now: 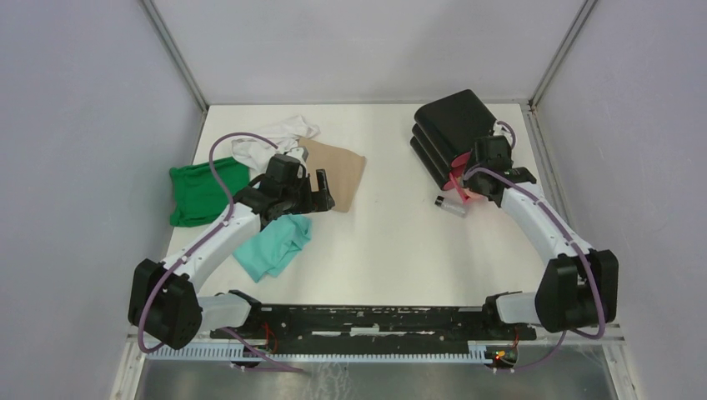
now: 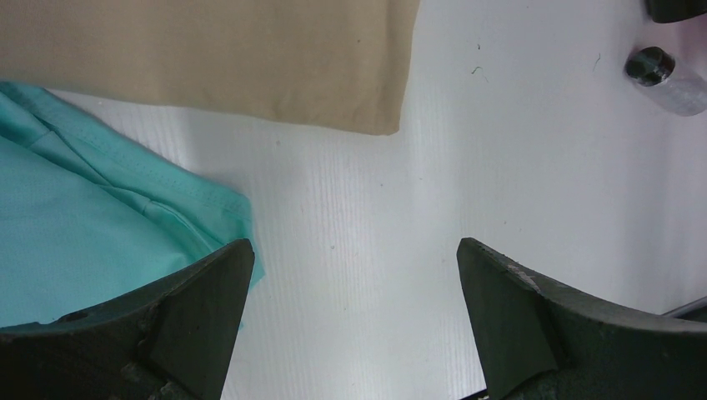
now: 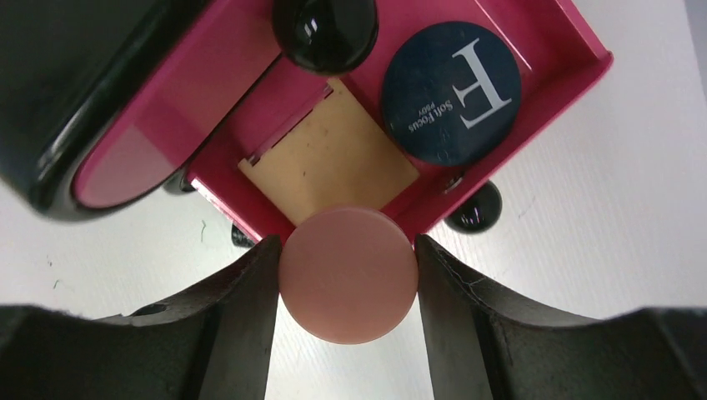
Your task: Organize the makeup
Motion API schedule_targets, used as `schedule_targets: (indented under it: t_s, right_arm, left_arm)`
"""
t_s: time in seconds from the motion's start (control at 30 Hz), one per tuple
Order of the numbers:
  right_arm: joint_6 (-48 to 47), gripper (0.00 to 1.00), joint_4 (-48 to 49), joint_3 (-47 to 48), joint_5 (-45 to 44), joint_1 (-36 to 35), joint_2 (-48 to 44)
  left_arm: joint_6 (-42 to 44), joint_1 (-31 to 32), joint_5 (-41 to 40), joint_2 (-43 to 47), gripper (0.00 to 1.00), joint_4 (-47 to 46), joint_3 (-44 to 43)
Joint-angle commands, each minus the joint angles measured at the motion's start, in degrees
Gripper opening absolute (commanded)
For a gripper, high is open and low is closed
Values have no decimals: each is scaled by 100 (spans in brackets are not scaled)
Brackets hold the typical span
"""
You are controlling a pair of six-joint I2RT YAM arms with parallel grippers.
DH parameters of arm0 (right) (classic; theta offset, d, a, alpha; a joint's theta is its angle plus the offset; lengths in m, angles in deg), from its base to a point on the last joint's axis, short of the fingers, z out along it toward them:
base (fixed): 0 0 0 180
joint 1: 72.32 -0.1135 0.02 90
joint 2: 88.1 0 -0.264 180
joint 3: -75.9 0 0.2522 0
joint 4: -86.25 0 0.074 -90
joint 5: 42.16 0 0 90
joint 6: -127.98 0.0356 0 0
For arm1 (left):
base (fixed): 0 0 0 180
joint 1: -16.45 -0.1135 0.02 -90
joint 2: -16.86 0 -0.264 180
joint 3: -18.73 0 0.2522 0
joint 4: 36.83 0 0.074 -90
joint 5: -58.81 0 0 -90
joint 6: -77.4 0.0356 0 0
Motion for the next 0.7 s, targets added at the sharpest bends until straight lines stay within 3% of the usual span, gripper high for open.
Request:
schedule_targets:
  t_s: [0.0, 0.4, 0.57, 0.67]
  right_arm:
    - [-13, 54, 519, 337, 46, 195, 329]
    - [33, 59, 1000, 610, 306, 392, 1025]
    - [23, 86, 1247, 458, 458, 388, 917]
    - [27, 88, 1286, 368, 546, 393, 780]
  left_arm:
    - [227, -34, 6, 158, 99, -141, 33]
    - [195, -30, 7, 65, 99, -170, 18]
    - [174, -32, 1, 39, 99, -193, 16]
    - [168, -36, 33, 17, 99, -203, 11]
